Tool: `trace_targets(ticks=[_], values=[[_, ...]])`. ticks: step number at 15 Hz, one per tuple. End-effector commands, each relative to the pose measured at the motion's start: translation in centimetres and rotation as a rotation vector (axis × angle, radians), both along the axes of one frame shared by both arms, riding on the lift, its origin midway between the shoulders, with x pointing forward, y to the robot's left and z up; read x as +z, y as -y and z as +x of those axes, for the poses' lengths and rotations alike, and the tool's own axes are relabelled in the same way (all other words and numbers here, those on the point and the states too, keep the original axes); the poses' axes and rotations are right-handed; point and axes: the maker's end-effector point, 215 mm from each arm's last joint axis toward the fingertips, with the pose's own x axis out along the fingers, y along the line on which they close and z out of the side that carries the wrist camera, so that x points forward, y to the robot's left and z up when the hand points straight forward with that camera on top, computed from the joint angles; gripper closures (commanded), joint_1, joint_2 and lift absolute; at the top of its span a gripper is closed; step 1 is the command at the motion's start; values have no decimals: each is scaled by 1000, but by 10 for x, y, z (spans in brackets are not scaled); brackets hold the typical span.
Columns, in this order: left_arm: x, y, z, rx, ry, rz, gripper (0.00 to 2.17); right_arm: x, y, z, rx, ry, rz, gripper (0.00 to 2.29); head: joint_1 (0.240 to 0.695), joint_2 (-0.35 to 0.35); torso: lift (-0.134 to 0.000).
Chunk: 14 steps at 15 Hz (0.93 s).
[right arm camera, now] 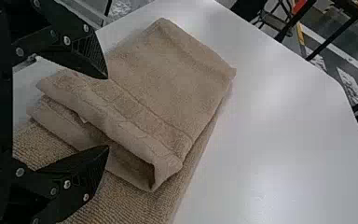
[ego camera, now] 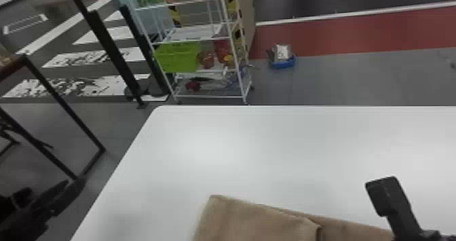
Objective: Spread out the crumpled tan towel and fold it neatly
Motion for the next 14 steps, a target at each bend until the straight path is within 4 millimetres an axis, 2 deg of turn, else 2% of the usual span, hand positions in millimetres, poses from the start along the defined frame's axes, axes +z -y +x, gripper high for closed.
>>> trace_targets(ticks=[1,8,14], values=[[0,0,2,-3,1,-1,76,-5,-4,-6,14,-15,-8,410,695,350,-122],[0,-3,3,-4,-1,1,76,-18,-2,-19,15,-48,-23,410,695,350,-122],[0,-3,3,-3,4,-5,76,0,-7,-7,17,-7,3,410,695,350,-122]])
